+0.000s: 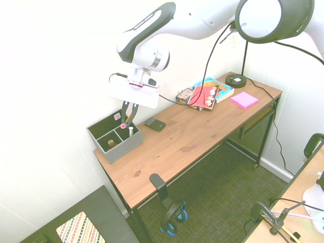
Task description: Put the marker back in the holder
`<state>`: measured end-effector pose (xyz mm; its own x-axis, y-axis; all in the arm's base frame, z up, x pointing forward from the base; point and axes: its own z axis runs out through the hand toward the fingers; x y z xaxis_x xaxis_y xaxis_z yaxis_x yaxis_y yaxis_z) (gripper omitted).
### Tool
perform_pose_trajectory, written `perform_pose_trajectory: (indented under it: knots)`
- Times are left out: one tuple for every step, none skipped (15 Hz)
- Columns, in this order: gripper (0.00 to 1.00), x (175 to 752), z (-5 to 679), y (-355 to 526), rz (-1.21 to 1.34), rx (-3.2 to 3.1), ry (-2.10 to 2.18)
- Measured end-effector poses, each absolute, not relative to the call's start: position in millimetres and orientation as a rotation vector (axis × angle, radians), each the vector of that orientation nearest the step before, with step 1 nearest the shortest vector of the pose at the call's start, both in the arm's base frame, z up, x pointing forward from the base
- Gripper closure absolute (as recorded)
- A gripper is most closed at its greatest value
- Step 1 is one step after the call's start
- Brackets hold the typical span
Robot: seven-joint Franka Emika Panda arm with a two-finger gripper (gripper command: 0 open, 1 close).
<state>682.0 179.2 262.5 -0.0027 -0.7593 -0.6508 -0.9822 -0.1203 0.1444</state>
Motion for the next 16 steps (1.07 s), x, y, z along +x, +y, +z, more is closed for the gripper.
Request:
perform_pose_trajectory:
  knots:
    - [1.0, 685.8, 255.0, 179.1, 0.873, -1.916, 1.805]
    - [1.0, 689.8, 248.5, 178.7, 0.876, -1.91, 1.807]
    - [1.0, 693.7, 242.9, 178.8, 0.877, -1.906, 1.809]
    - [1.0, 697.4, 238.5, 179.2, 0.878, -1.901, 1.812]
    - [1.0, 701.1, 234.9, 179.7, 0.877, -1.896, 1.814]
    - [1.0, 705.4, 232.5, 180.0, 0.875, -1.89, 1.815]
    - [1.0, 709.6, 230.4, 180.1, 0.874, -1.884, 1.817]
    - [0.0, 713.2, 227.0, 179.6, 0.875, -1.88, 1.819]
    - [0.0, 716.2, 222.7, 178.9, 0.883, -1.879, 1.817]
    - [0.0, 717.2, 218.1, 178.7, 0.92, -1.882, 1.82]
    - [0.0, 718.2, 214.2, 178.4, 0.96, -1.88, 1.827]
    - [0.0, 721.3, 210.7, 177.9, 0.973, -1.877, 1.829]
    - [0.0, 724.4, 207.3, 177.7, 0.977, -1.872, 1.831]
    - [0.0, 726.9, 205.2, 178.2, 0.981, -1.871, 1.829]
    - [0.0, 728.9, 204.0, 178.4, 0.984, -1.872, 1.827]
    - [0.0, 730.5, 202.8, 177.9, 0.982, -1.873, 1.828]
